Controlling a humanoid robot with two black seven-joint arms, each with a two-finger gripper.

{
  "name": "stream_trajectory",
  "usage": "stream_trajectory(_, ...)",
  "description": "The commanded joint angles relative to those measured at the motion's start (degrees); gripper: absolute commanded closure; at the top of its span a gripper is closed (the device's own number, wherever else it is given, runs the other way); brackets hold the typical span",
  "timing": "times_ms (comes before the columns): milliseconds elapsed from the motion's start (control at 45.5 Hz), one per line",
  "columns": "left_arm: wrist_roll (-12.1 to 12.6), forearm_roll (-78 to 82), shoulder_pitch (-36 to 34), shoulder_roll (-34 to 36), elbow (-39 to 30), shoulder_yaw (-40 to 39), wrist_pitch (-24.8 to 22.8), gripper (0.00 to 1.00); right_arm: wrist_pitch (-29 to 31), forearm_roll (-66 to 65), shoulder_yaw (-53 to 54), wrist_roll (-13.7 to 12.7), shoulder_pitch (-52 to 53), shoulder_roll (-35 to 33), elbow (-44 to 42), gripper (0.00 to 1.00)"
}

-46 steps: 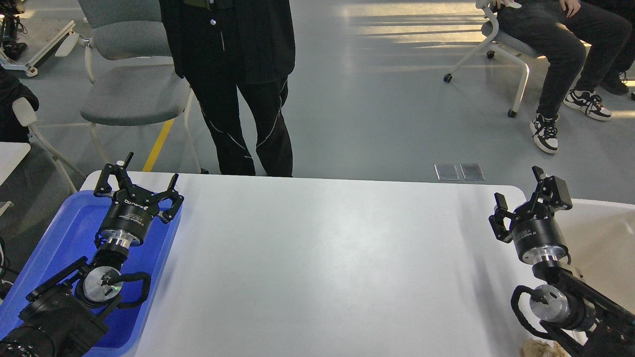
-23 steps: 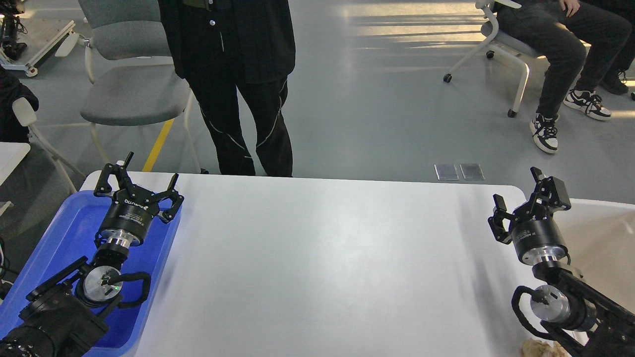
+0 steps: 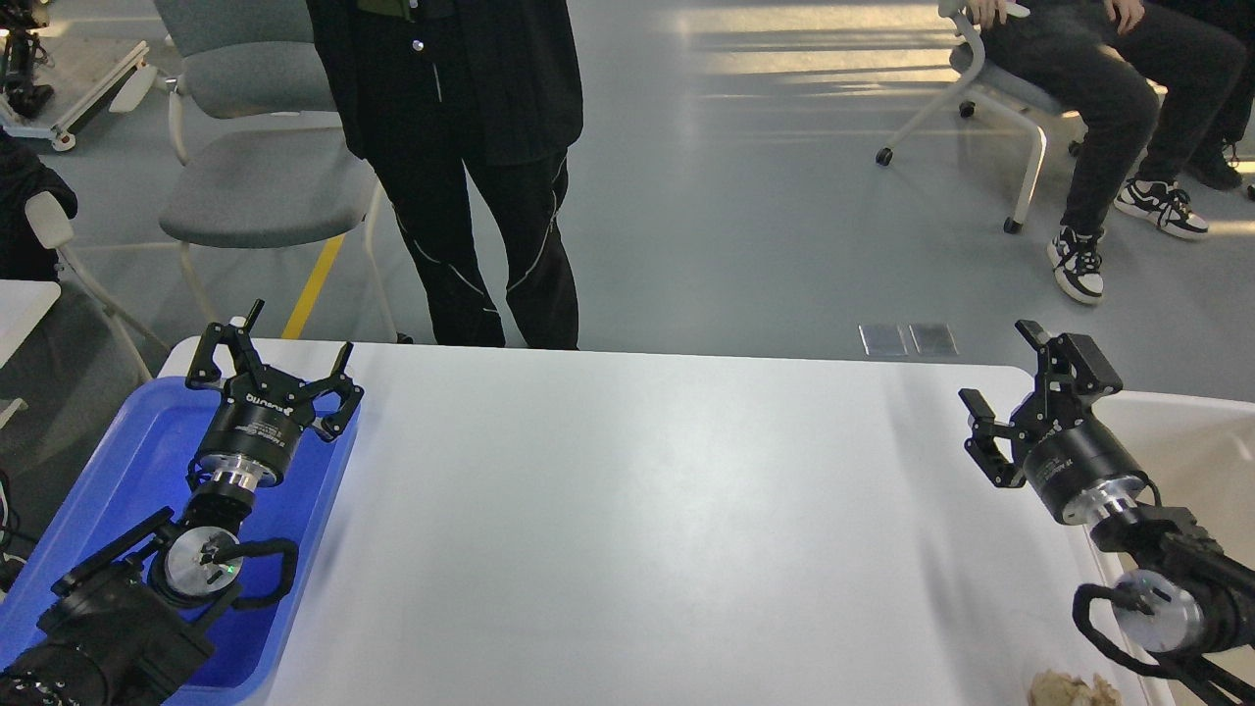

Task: Tidy desktop
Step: 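Swing the right gripper down toward the tan item at the table edge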

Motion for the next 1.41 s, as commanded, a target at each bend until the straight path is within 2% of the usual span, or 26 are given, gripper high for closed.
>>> stream_trajectory(0, 0.0, 0.0, 0.0, 0.0, 0.0, 0.0, 0.0, 0.0, 0.4, -6.5, -6.7, -2.3, 0.7, -7.7, 5.5, 0.0)
stream_trajectory(198, 0.0, 0.0, 0.0, 0.0, -0.1, 0.0, -0.4, 0.0, 0.0, -13.5, -7.0, -3.2, 0.6, -11.2, 9.2, 0.0)
stream_trajectory(242, 0.0, 0.1, 0.0, 0.0, -0.1, 0.0, -0.4, 0.0, -0.1, -14.6, -6.9, -4.5, 0.7, -11.8, 9.4, 0.0)
stream_trajectory(418, 0.0, 0.1, 0.0, 0.0, -0.1, 0.1, -0.5, 0.0, 0.0, -18.0, -6.7, -12.4, 1.9, -14.2, 10.0, 0.0)
stream_trajectory(615, 0.0, 0.1, 0.0, 0.0, -0.1, 0.1, -0.5, 0.0, 0.7, -21.3, -6.8, -16.1, 3.3, -16.6, 10.7, 0.0)
stream_trajectory(813, 0.0, 0.1, 0.0, 0.0, -0.1, 0.1, -0.4, 0.0, 0.6, -34.4, -6.9, -17.0, 5.3, -17.9, 9.7, 0.0)
stream_trajectory(1077, 0.0, 0.1, 0.0, 0.0, -0.1, 0.1, -0.5, 0.0, 1.0, -35.3, -7.1, -17.1, 5.3, -18.9, 9.7, 0.0)
stream_trajectory(1253, 0.0, 0.1, 0.0, 0.0, -0.1, 0.1, -0.5, 0.0, 8.2, -37.1, -9.4, -17.1, 5.5, -22.2, 10.5, 0.0)
stream_trajectory(1385, 0.0, 0.1, 0.0, 0.0, -0.1, 0.1, -0.5, 0.0, 9.5, -48.6, -13.1, -16.8, 6.4, -25.0, 11.9, 0.0)
